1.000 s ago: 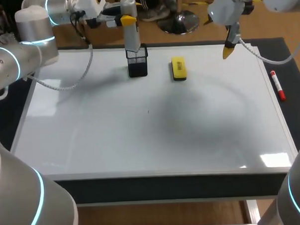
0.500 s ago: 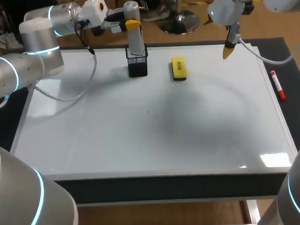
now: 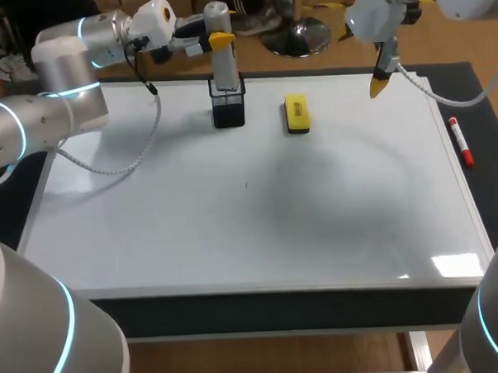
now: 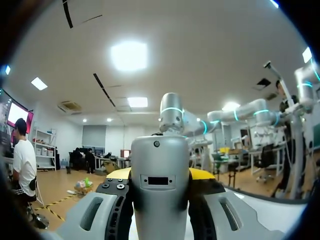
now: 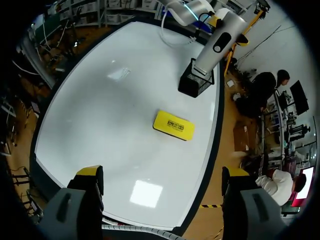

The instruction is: Pick up the inspection probe, press it on each red-marked spot on the whiteboard one by one, put down the probe, pick up the eraser, and wipe off all the red marks.

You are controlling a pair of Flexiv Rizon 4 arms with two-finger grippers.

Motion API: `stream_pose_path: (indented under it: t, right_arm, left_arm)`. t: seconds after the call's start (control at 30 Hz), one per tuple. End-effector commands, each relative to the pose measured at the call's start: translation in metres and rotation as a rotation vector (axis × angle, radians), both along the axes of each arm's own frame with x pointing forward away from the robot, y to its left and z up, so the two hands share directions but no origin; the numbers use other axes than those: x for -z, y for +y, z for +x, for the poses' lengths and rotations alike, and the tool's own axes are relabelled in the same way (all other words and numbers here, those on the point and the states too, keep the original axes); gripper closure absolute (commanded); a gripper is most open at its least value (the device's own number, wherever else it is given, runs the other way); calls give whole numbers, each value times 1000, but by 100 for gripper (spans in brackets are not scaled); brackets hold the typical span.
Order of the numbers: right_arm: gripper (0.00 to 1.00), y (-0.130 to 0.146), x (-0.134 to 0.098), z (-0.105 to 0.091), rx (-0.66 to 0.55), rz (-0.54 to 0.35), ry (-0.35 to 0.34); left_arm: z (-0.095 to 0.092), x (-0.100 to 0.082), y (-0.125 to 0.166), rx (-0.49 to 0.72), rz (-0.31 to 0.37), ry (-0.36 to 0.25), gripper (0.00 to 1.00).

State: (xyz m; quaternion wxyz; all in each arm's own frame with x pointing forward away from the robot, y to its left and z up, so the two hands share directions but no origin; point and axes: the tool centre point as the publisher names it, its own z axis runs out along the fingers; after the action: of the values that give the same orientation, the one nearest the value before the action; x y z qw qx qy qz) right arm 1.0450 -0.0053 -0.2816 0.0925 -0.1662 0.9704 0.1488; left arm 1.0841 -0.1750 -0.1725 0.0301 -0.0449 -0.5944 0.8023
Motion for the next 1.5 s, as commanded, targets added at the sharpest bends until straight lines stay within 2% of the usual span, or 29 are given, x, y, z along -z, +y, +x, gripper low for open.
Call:
stream_pose_path:
  t: [0.03,0.47,0.97,1.5]
  right_arm:
    - [0,0,-1,1,-2,-5,2]
    - [0,0,-1,1,-2,-5,2]
    - [0,0,-1,1,-2,-5,2]
    - [0,0,-1,1,-2,-5,2]
  left_arm:
    - [-2,-2,-2,-47,5,13,100]
    - [6,5,-3,-95,6,41,100]
    - [18,19,-5,-95,-1,52,100]
    - [25,44,-3,-95,2,97,100]
